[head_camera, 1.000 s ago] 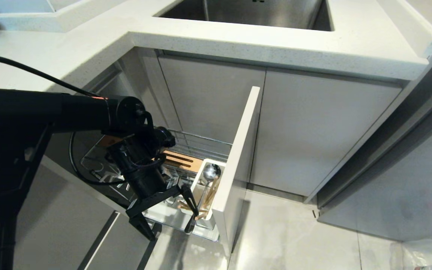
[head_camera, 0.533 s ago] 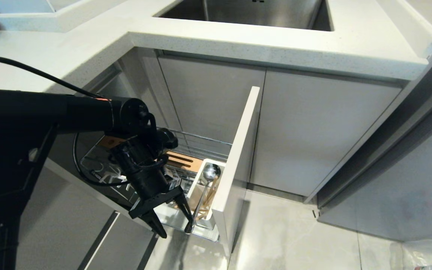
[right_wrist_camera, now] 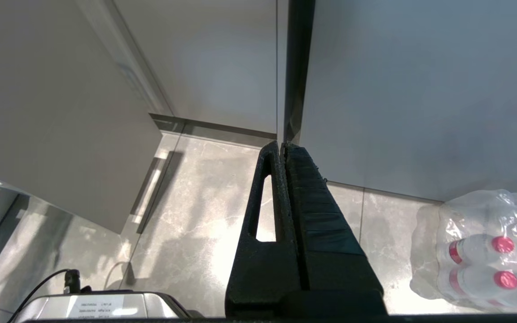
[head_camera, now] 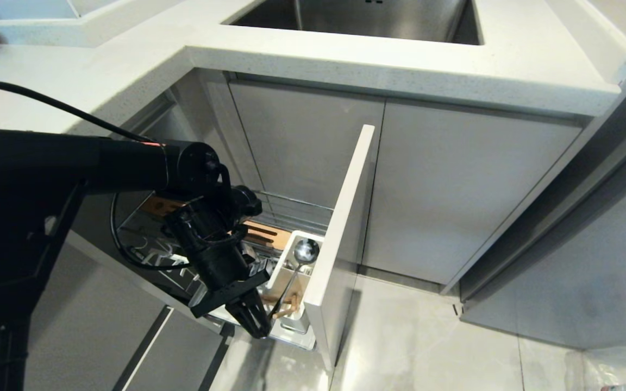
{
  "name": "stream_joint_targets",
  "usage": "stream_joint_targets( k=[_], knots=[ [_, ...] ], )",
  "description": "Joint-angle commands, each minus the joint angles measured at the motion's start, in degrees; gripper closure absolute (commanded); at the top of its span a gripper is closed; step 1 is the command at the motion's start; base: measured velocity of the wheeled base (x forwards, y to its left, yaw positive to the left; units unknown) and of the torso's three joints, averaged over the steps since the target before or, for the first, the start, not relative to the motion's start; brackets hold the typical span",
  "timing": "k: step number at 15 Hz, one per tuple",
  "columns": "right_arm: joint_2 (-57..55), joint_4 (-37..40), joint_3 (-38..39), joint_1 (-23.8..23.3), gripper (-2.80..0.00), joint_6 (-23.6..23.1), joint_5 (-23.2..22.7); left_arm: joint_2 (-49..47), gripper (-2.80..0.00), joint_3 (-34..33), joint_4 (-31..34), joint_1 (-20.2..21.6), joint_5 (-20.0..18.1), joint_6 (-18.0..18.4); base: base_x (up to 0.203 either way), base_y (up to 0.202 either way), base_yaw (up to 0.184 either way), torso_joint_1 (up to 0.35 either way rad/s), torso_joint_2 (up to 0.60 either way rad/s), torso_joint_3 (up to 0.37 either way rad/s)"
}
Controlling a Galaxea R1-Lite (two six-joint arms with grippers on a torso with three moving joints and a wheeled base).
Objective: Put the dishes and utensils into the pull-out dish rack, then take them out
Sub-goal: Take the chopsticks out of the cupboard
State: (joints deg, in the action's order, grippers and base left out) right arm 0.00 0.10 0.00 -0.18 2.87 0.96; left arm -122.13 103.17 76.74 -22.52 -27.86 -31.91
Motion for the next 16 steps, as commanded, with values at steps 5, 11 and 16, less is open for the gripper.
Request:
stream_joint_targets(
  k=[5,11,16],
  knots=[
    [0.0,0.0,0.1,0.1,0.0,0.0,0.0,2.9,0.0,0.3,0.5,-0.1,-0.6,-0.7,0.0,0.0,0.0,0.0,0.0,0.0],
    [0.0,0.0,0.1,0.0,0.0,0.0,0.0,8.5,0.0,1.3,1.5,-0.1,-1.3,-2.4,0.0,0.0,0.0,0.0,0.0,0.0],
    [0.0,0.0,0.1,0.0,0.0,0.0,0.0,11.8,0.0,1.8,2.2,-0.2,-2.3,-3.5,0.0,0.0,0.0,0.0,0.0,0.0]
  ],
)
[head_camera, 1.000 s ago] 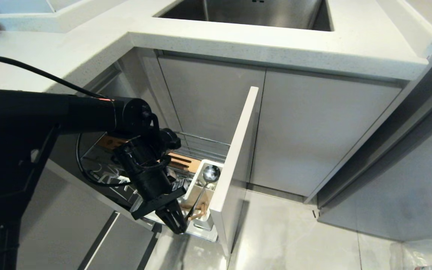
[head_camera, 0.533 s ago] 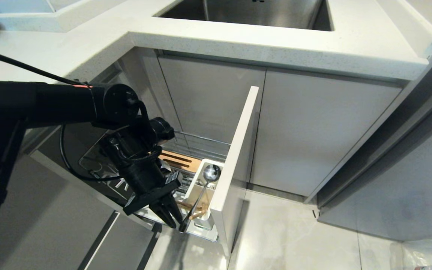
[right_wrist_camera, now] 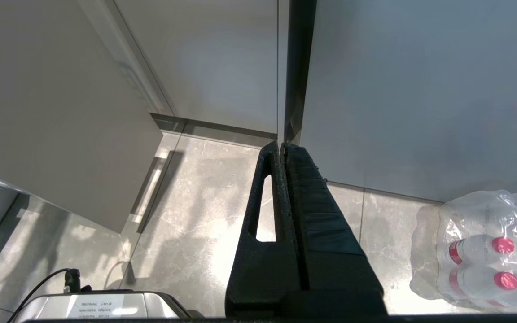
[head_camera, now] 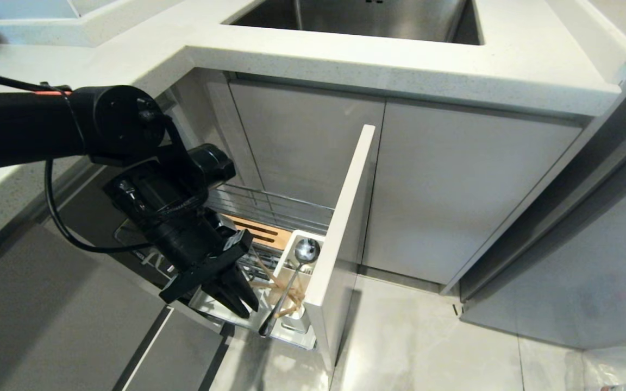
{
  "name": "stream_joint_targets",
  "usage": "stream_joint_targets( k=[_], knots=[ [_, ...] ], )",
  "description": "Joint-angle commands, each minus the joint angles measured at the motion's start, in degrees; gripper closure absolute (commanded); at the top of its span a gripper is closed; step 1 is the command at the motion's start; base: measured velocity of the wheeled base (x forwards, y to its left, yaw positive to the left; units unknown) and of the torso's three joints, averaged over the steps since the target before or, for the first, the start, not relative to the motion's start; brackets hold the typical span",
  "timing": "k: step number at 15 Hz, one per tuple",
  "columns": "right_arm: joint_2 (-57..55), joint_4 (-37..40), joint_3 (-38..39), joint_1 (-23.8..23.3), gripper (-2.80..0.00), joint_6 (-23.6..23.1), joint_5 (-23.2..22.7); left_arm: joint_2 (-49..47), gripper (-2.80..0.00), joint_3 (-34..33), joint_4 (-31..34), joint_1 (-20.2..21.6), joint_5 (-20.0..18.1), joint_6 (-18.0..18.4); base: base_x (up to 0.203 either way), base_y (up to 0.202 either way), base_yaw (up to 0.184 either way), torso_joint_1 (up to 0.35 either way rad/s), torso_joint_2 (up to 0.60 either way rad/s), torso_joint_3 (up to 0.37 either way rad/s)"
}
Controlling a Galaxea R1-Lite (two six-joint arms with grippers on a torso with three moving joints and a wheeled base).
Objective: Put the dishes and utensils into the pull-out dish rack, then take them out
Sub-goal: Take the chopsticks out of the cupboard
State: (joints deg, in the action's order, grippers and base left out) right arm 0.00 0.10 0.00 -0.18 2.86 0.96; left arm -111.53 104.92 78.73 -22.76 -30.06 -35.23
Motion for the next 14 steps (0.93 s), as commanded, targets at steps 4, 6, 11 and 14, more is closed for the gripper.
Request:
stream_joint_targets(
  k=[4,6,11,14],
  knots=[
    [0.0,0.0,0.1,0.0,0.0,0.0,0.0,2.9,0.0,2.0,2.7,-0.4,-0.4,-0.8,0.0,0.0,0.0,0.0,0.0,0.0],
    [0.0,0.0,0.1,0.0,0.0,0.0,0.0,4.3,0.0,2.0,2.7,-0.6,-0.4,-1.5,0.0,0.0,0.0,0.0,0.0,0.0],
    [0.0,0.0,0.1,0.0,0.0,0.0,0.0,6.8,0.0,2.6,3.1,-1.8,-0.4,-3.1,0.0,0.0,0.0,0.0,0.0,0.0],
    [0.0,0.0,0.1,0.0,0.0,0.0,0.0,7.9,0.0,3.8,4.8,-2.1,-0.4,-3.3,0.0,0.0,0.0,0.0,0.0,0.0]
  ],
)
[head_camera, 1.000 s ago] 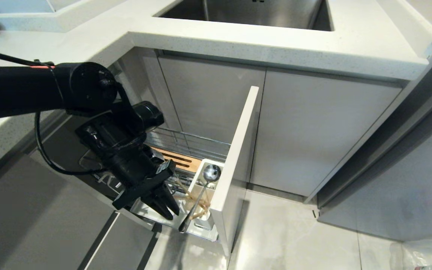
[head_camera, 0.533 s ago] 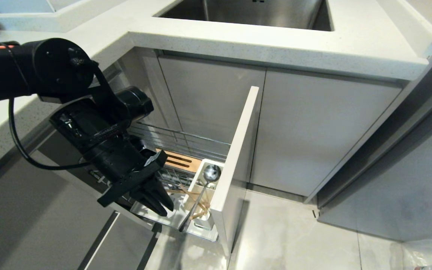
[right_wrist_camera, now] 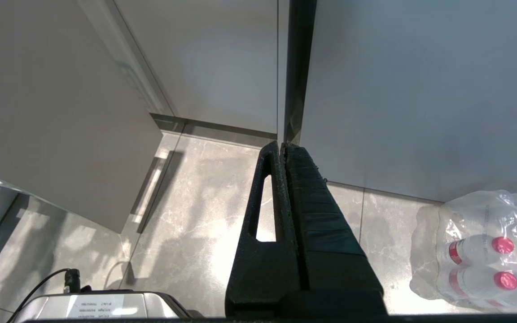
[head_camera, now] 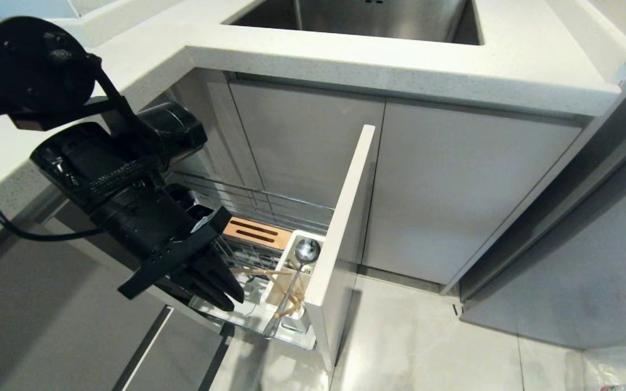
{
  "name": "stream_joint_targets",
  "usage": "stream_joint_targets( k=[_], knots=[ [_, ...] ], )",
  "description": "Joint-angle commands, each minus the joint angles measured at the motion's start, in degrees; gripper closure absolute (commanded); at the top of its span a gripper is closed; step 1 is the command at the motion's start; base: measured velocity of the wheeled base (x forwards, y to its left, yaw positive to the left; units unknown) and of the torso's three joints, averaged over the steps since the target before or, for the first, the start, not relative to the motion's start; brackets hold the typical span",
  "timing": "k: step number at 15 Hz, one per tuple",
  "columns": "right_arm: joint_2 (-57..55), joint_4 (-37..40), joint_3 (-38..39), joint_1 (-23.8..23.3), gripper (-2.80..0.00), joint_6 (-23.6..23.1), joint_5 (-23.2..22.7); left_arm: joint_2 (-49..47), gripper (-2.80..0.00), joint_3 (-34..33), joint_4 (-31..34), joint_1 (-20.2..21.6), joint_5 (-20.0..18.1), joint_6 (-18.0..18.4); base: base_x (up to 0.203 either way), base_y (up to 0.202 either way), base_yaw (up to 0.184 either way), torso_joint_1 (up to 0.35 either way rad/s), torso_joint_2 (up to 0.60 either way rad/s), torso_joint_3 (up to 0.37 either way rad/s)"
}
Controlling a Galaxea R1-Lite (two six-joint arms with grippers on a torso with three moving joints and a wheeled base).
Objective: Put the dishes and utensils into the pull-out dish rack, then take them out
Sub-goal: Take the chopsticks out of the cupboard
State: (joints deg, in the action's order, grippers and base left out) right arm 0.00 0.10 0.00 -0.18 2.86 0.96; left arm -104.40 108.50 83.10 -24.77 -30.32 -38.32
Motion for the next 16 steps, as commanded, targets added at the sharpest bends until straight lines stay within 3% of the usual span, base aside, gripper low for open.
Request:
stream_joint_targets(
  k=[1,16],
  knots=[
    [0.0,0.0,0.1,0.0,0.0,0.0,0.0,1.2,0.0,0.2,0.5,-0.1,-0.2,-0.3,0.0,0.0,0.0,0.0,0.0,0.0],
    [0.0,0.0,0.1,0.0,0.0,0.0,0.0,9.5,0.0,2.7,0.7,-0.2,0.3,-2.1,0.0,0.0,0.0,0.0,0.0,0.0]
  ],
)
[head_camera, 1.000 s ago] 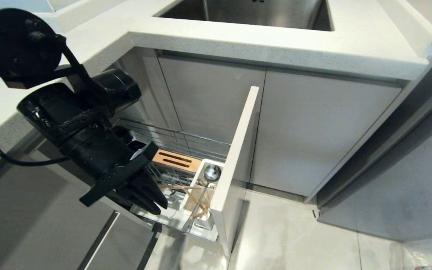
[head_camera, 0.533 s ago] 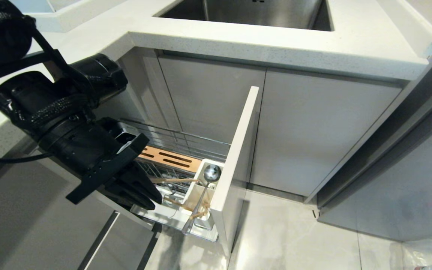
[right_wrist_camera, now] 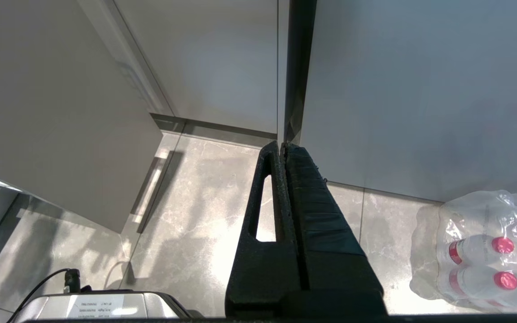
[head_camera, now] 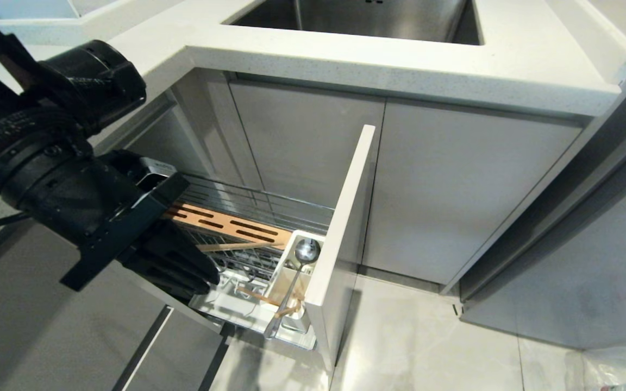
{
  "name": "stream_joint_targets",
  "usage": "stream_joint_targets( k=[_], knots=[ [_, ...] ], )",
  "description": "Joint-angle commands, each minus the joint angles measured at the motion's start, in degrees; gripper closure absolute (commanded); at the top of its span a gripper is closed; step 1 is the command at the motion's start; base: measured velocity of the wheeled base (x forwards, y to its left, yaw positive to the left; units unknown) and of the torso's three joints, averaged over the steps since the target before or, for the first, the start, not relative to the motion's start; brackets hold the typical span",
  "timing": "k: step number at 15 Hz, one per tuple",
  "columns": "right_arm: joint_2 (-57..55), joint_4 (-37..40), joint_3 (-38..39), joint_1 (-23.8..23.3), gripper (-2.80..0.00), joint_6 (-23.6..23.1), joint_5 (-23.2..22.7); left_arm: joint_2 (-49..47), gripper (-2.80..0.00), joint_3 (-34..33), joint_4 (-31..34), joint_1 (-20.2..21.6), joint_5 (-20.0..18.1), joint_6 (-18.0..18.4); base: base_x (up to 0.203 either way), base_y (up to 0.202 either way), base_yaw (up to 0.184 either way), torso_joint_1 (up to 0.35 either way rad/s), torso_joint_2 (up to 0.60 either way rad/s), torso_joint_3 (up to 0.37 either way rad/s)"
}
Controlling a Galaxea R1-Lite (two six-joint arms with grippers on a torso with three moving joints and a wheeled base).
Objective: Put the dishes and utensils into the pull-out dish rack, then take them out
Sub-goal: Take the chopsticks out of the cupboard
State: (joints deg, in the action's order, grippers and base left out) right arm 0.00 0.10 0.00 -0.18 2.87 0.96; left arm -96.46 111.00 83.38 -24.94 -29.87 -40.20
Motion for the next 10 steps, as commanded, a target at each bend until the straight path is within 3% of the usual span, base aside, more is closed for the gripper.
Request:
stream_joint_targets(
  k=[1,6,10],
  knots=[
    [0.0,0.0,0.1,0.0,0.0,0.0,0.0,2.8,0.0,0.3,0.4,0.0,-0.2,-0.2,0.0,0.0,0.0,0.0,0.0,0.0],
    [0.0,0.0,0.1,0.0,0.0,0.0,0.0,9.2,0.0,1.3,-0.6,-1.2,-0.2,-0.2,0.0,0.0,0.0,0.0,0.0,0.0],
    [0.0,0.0,0.1,0.0,0.0,0.0,0.0,16.2,0.0,1.4,-4.9,-2.4,-0.5,0.0,0.0,0.0,0.0,0.0,0.0,0.0]
  ],
)
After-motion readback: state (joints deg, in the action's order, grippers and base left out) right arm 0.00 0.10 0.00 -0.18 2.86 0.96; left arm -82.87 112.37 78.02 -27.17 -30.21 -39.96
